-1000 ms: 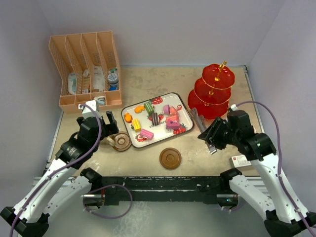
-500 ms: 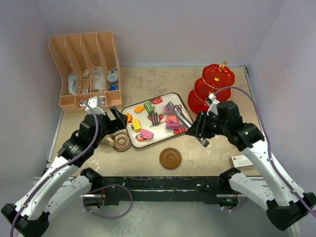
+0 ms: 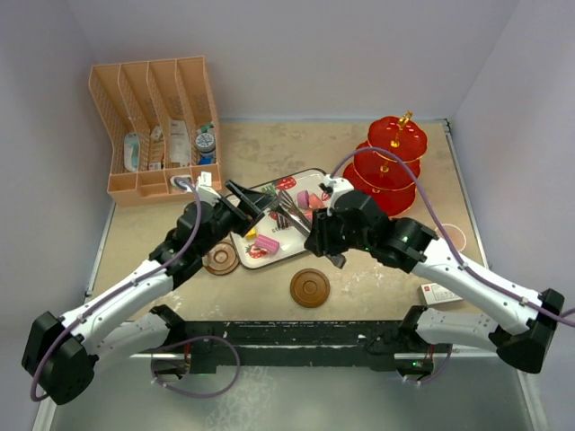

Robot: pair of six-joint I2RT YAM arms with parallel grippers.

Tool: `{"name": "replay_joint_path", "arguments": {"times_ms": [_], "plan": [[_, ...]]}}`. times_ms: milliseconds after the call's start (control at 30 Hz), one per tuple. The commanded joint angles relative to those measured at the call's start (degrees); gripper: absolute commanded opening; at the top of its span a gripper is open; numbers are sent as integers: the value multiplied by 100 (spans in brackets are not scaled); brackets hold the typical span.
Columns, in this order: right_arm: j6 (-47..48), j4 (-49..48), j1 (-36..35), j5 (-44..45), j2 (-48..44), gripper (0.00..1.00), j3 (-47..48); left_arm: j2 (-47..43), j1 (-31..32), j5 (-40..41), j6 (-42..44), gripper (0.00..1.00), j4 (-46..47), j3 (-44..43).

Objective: Serve the afternoon tea
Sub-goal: Pick up the clamp from the center of the board.

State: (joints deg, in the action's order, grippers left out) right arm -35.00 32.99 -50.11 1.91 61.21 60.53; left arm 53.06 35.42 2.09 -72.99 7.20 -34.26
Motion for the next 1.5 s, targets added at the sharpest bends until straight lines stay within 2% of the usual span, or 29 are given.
{"name": "replay_joint_path", "arguments": {"times_ms": [0, 100, 300, 533, 733, 900, 1067, 1300, 1467], "plan": [[217, -635, -371, 1252, 264, 43, 595, 287, 312, 246, -939, 87, 1462, -196], [212, -1111, -458, 1315, 295, 43, 480, 496, 478, 293, -1136, 83, 1560, -278], [236, -1442, -642, 1492, 536, 44, 536, 413, 613, 586, -1197, 71, 1484, -237], [903, -1297, -702, 1797, 535, 46, 773, 872, 674, 357, -1068, 61, 1631, -546], [1021, -1351, -702, 1773, 540, 46, 775, 919, 707, 325, -1116, 39, 1712, -469], [877, -1482, -702, 1588, 465, 49, 732, 832, 720, 344, -1089, 28, 1717, -417], [595, -1540, -691, 760, 417, 51, 771, 737, 716, 312, -1003, 23, 1878, -359], [-145, -1239, -598, 422, 597, 60, 1087, 672, 729, 118, -954, 21, 2259, -284], [-698, -1301, -417, 130, 798, 60, 1130, 631, 738, 33, -930, 20, 2447, -231]]}}
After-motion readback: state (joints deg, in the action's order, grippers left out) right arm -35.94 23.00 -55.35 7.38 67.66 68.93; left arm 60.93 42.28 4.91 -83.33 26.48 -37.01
